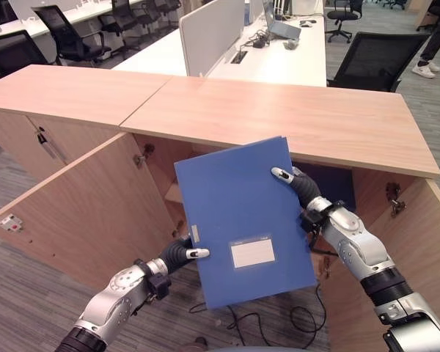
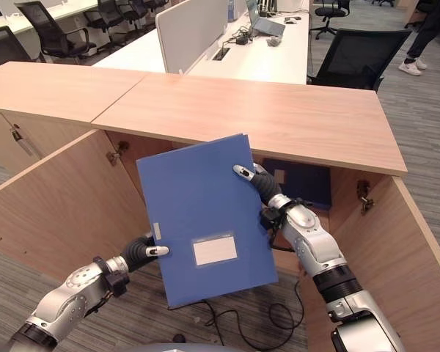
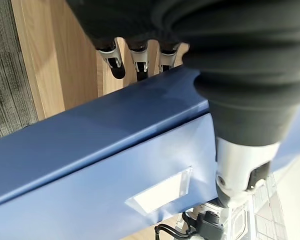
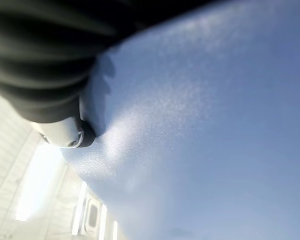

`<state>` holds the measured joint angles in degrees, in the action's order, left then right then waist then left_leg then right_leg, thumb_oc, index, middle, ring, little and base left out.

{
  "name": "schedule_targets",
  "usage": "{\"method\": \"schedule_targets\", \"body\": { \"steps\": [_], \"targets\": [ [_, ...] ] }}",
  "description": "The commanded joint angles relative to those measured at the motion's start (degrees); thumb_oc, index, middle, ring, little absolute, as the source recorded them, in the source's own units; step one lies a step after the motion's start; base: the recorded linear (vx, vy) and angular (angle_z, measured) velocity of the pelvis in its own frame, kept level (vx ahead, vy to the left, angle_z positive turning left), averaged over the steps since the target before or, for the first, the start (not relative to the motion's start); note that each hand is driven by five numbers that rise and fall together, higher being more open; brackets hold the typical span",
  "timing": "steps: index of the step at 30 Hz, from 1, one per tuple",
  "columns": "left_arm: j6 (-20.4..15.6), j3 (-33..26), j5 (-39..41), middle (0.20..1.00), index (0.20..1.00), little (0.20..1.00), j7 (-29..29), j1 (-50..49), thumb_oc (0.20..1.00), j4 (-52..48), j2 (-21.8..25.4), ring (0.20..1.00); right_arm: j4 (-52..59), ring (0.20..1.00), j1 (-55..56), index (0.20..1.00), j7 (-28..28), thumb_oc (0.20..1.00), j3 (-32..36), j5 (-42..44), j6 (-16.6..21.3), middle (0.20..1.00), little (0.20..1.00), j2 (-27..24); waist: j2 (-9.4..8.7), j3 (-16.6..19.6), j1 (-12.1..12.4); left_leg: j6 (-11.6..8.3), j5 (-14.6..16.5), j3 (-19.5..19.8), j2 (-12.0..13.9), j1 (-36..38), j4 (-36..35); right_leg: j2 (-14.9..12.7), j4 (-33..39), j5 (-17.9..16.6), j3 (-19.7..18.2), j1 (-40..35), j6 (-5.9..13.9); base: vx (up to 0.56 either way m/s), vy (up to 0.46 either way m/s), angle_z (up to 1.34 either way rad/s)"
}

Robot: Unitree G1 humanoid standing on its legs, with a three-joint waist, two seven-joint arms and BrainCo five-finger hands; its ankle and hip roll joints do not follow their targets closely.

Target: Put the empty folder in the office cabinet

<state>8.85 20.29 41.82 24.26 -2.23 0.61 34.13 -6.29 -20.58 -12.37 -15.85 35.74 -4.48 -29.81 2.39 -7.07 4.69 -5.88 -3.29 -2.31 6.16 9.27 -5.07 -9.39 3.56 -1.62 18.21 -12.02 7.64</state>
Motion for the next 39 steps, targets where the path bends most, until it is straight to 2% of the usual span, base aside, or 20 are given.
{"method": "schedule_targets", "body": {
  "steps": [1,10,11,12,14,29,39],
  "targets": [
    [-1.96,0.85,-0.08,1.000,1.000,1.000,1.10,2.32,1.000,-1.51,-0.07,1.000,5.67,0.200,-5.17,0.200,-0.40,0.200,0.73,1.17,3.22,0.200,0.200,3.80,-3.32,2.27,0.37,1.06,4.29,1.36,-1.35,-0.27,0.35,-4.74,-6.09,1.93,-2.02,3.56,3.71,0.00,0.000,0.00],
    [-2.90,-1.25,0.35,1.000,1.000,1.000,-0.98,1.95,1.000,-0.80,-2.97,1.000,7.70,0.200,-3.26,0.200,-0.24,0.200,1.40,0.77,3.17,0.200,0.200,4.78,-3.35,2.33,0.25,1.12,4.27,1.20,-1.45,-0.30,0.29,-4.75,-5.82,1.85,-2.00,3.48,3.63,0.00,0.000,0.00],
    [-3.00,-1.61,0.46,0.583,0.583,0.583,-1.37,1.97,0.583,-0.73,-3.26,0.583,7.78,0.200,-3.08,0.200,-0.24,0.200,1.46,0.74,3.07,0.200,0.200,4.83,-3.36,2.35,0.27,1.10,4.25,1.21,-1.46,-0.34,0.28,-4.79,-5.77,1.81,-1.99,3.47,3.64,0.00,0.000,0.00],
    [-3.13,-1.90,0.47,0.423,0.423,0.423,-1.63,2.00,0.423,-0.69,-3.55,0.423,7.84,0.200,-2.95,0.200,-0.18,0.200,1.52,0.70,3.01,0.200,0.200,4.90,-3.36,2.33,0.26,1.08,4.23,1.18,-1.48,-0.39,0.27,-4.80,-5.73,1.77,-1.96,3.46,3.64,0.00,0.000,0.00],
    [-3.37,-2.60,0.45,0.200,0.200,0.200,-2.12,1.72,0.200,-0.47,-4.17,0.200,7.93,0.200,-2.54,0.200,-0.22,0.200,1.75,0.37,3.00,0.200,0.200,4.92,-3.42,2.39,0.31,1.08,4.25,1.23,-1.48,-0.38,0.26,-4.83,-5.67,1.75,-1.93,3.35,3.64,0.00,0.000,0.00],
    [-5.21,-5.38,1.38,0.200,0.200,0.200,-5.40,1.63,0.200,0.89,-8.45,0.200,8.80,0.200,-1.00,0.200,0.03,0.200,2.65,0.10,2.88,0.200,0.200,5.54,-3.61,2.47,0.47,1.09,4.31,1.55,-1.58,-0.47,0.24,-4.89,-5.64,1.87,-1.62,3.16,3.51,0.00,0.000,0.00],
    [-5.51,-6.12,1.17,0.200,0.200,0.200,-5.84,1.25,0.200,1.22,-8.89,0.200,9.01,0.200,-0.63,0.200,-0.46,0.200,2.78,0.34,2.75,0.200,0.200,5.47,-3.68,2.49,0.60,1.06,4.28,1.67,-1.58,-0.49,0.19,-4.82,-5.59,1.87,-1.57,3.21,3.46,0.00,0.000,0.00]
  ]
}}
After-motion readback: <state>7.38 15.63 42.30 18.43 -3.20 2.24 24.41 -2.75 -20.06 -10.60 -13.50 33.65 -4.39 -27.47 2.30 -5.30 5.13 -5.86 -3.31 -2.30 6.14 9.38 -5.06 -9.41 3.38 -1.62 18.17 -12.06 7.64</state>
